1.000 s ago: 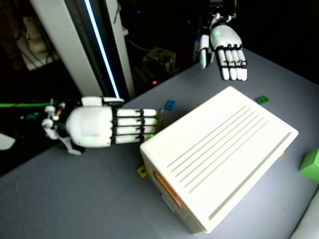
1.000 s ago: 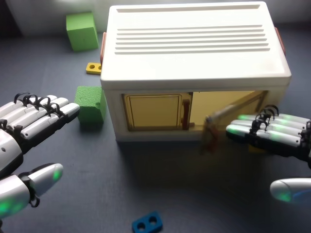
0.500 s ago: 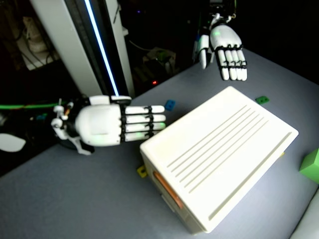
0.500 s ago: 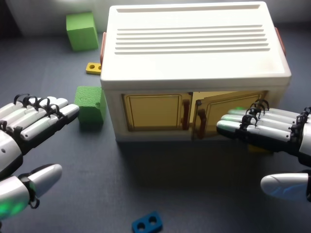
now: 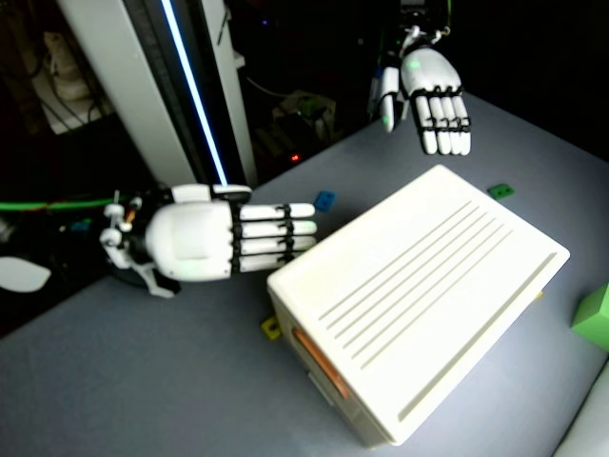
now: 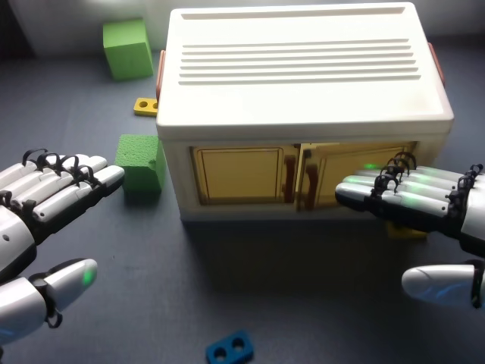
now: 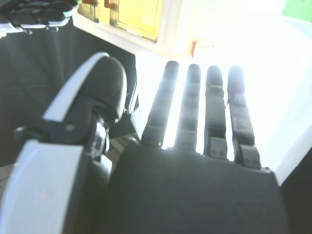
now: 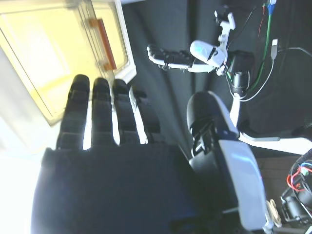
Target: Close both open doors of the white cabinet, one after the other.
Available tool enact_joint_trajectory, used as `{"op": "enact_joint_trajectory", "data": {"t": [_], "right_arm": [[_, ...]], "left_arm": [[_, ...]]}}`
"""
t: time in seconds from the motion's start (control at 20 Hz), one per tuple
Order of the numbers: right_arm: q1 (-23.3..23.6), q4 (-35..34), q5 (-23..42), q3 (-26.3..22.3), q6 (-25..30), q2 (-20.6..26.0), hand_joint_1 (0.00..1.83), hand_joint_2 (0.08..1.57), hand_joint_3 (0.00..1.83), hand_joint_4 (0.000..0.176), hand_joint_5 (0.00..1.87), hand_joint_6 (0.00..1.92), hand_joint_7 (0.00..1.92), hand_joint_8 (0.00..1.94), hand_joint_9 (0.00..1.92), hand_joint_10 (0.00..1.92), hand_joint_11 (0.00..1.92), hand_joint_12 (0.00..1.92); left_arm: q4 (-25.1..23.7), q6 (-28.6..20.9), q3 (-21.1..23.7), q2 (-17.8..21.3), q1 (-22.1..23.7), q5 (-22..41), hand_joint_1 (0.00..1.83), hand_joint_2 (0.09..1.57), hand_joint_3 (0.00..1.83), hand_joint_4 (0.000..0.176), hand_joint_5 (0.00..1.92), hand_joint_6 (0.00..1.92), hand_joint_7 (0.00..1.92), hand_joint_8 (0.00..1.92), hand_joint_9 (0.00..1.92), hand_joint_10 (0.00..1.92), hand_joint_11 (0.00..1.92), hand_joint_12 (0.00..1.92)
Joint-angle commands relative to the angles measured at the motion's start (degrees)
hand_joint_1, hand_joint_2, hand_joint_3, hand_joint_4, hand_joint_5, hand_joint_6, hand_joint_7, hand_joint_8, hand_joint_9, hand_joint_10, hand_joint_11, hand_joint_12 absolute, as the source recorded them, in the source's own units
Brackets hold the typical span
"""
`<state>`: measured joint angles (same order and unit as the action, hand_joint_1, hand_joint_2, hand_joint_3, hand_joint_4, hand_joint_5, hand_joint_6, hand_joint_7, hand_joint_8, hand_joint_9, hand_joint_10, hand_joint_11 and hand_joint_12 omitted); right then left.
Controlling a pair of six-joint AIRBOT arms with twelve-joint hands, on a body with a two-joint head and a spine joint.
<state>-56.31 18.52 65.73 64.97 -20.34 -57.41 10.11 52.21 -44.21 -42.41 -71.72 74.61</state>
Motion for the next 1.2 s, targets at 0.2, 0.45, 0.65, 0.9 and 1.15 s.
{"op": "enact_joint_trajectory", "data": {"t": [0.2, 0.45, 0.65, 0.9, 1.15], "right_arm": [[0.8, -1.6, 6.5, 0.0, 0.7, -0.2, 0.00, 1.48, 0.00, 0.000, 0.00, 0.00, 0.00, 0.00, 0.00, 0.00, 0.00, 0.00], [-0.3, 0.1, 8.1, -2.0, 3.8, 2.3, 0.00, 1.49, 0.00, 0.000, 0.01, 0.00, 0.00, 0.00, 0.00, 0.00, 0.00, 0.00], [-4.3, -3.9, 14.2, -3.9, 4.7, 5.7, 0.00, 1.47, 0.00, 0.000, 0.01, 0.00, 0.00, 0.00, 0.00, 0.00, 0.00, 0.00], [-12.6, -13.9, 25.1, -5.9, 4.0, 10.9, 0.00, 1.47, 0.00, 0.016, 0.03, 0.00, 0.01, 0.00, 0.00, 0.00, 0.01, 0.00], [-17.5, -25.5, 33.9, -5.5, -1.4, 12.4, 0.00, 1.43, 0.00, 0.000, 0.06, 0.01, 0.03, 0.00, 0.01, 0.00, 0.01, 0.01]], "left_arm": [[0.3, -0.4, 0.2, -0.2, 0.0, 7.2, 0.00, 1.57, 0.10, 0.000, 0.03, 0.00, 0.00, 0.00, 0.01, 0.00, 0.00, 0.23], [0.6, -0.6, 0.5, -0.1, -0.9, 8.2, 0.00, 1.57, 0.10, 0.000, 0.02, 0.00, 0.00, 0.00, 0.00, 0.00, 0.00, 0.25], [1.2, -0.6, 0.6, -0.1, -1.2, 9.6, 0.00, 1.57, 0.07, 0.000, 0.02, 0.00, 0.00, 0.00, 0.01, 0.00, 0.00, 0.30], [3.8, 0.2, 0.3, -0.4, -1.2, 14.0, 0.00, 1.56, 0.02, 0.000, 0.02, 0.00, 0.00, 0.00, 0.00, 0.00, 0.00, 0.25], [7.0, 0.4, -0.9, -1.6, -0.2, 20.4, 0.00, 1.55, 0.07, 0.000, 0.02, 0.00, 0.00, 0.00, 0.00, 0.00, 0.00, 0.04]]}}
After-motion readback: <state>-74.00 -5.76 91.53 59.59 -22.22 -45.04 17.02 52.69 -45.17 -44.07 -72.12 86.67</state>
